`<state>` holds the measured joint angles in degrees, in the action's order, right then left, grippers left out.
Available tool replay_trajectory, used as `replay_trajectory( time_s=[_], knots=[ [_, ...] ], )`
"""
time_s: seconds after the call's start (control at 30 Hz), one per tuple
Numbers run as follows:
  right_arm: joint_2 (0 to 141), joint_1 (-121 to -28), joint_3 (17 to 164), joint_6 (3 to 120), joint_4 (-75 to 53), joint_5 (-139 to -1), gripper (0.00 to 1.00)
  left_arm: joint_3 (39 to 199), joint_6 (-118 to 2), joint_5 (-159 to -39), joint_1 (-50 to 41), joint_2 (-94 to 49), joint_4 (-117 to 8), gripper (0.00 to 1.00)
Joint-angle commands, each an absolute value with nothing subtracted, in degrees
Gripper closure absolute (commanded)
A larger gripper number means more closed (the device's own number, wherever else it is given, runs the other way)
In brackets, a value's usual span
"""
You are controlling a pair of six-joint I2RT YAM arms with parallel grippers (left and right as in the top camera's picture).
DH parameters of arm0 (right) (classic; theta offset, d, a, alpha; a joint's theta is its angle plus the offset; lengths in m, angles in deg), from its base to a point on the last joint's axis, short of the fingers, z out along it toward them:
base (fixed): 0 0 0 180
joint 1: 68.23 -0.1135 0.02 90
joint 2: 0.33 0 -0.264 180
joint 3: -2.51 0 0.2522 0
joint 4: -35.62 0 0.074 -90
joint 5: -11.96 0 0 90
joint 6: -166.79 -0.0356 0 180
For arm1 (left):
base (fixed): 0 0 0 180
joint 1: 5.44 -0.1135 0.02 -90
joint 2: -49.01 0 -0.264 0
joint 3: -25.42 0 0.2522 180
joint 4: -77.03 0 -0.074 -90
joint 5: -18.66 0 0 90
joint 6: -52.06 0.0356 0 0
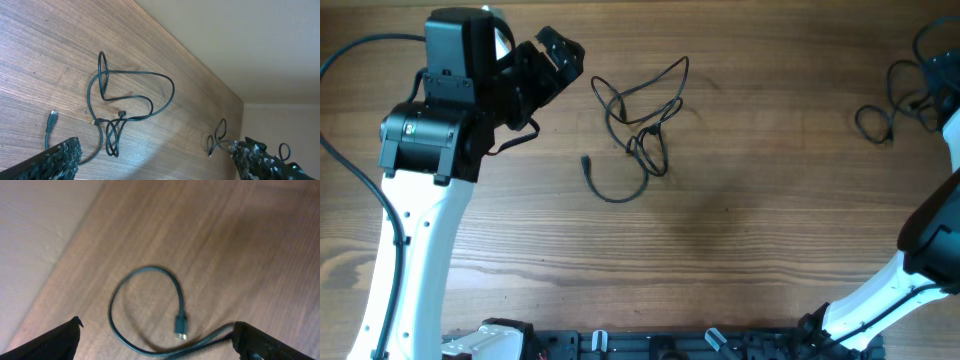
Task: Untangle cables
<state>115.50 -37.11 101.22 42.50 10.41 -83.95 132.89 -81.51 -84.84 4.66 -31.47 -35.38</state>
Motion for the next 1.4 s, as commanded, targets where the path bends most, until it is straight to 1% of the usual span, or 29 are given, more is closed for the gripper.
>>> replay_trajectory(
  time_s=[0.0, 0.17, 0.33, 0.37, 0.4, 0.47, 0.53, 0.63, 0.73, 0.83, 0.93, 1.07, 1.13, 1.27, 1.3, 1.33, 1.37],
  knots=[
    [116.47, -37.05, 101.76, 42.26, 9.19, -86.45, 0.00, 132.93, -80.20, -84.31, 4.45, -31.80, -35.53, 0.00],
    [114.19, -36.96, 101.87, 42.48, 6.50, -86.07, 0.00, 132.93, -80.17, -83.81, 4.45, -31.80, -35.53, 0.00],
    [101.03, -36.26, 102.64, 43.82, 3.86, -88.06, 0.00, 132.93, -80.17, -83.22, 4.45, -32.26, -35.51, 0.00],
    [98.19, -36.28, 102.64, 43.95, 3.18, -86.36, 0.00, 132.93, -80.17, -83.26, 4.45, -32.59, -35.51, 0.00],
    [95.29, -36.37, 102.64, 45.96, 2.79, -81.24, 0.00, 132.93, -80.17, -83.26, 4.45, -33.16, -35.36, 0.00],
    [91.15, -37.40, 102.64, 53.76, 2.83, -64.96, 0.01, 132.93, -80.17, -83.26, 4.45, -34.67, -34.68, 0.00],
    [89.03, -39.98, 102.64, 57.56, -0.03, -53.07, 0.00, 132.93, -80.13, -83.24, 4.45, -36.50, -34.14, 0.00],
    [88.71, -45.75, 102.51, 59.38, -7.03, -46.21, 0.00, 132.93, -77.97, -83.22, 4.45, -39.93, -33.28, 0.00],
    [88.73, -51.34, 101.70, 60.40, -11.46, -45.60, 0.00, 132.93, -74.64, -83.26, 4.45, -43.91, -31.38, 0.04],
    [88.95, -56.35, 101.04, 60.16, -14.09, -45.81, 0.00, 132.93, -71.08, -83.44, 4.86, -48.17, -30.84, 0.12],
    [90.96, -61.35, 101.04, 59.99, -16.34, -45.81, 0.01, 132.93, -71.12, -83.37, 5.04, -51.21, -31.12, 0.12],
    [97.67, -70.95, 101.04, 56.16, -14.74, -45.86, 0.14, 132.93, -71.10, -82.98, 4.21, -52.04, -32.74, 0.11],
    [102.04, -76.04, 101.04, 53.17, -11.22, -46.69, 0.16, 132.93, -71.10, -82.87, 3.90, -52.04, -32.56, 0.09],
    [108.92, -81.90, 101.04, 47.33, -6.26, -51.39, 0.24, 132.93, -71.10, -82.06, 3.92, -52.04, -31.93, 0.06],
    [111.00, -83.10, 101.04, 46.44, -4.80, -51.52, 0.28, 132.93, -71.12, -82.08, 3.92, -52.04, -31.97, 0.06],
    [112.31, -83.71, 101.04, 45.74, -3.64, -51.56, 0.30, 132.93, -71.12, -82.08, 3.92, -52.04, -31.95, 0.06],
    [113.67, -84.17, 101.04, 44.58, -2.33, -51.80, 0.35, 132.93, -71.12, -82.06, 3.92, -52.04, -31.95, 0.06]
  ],
)
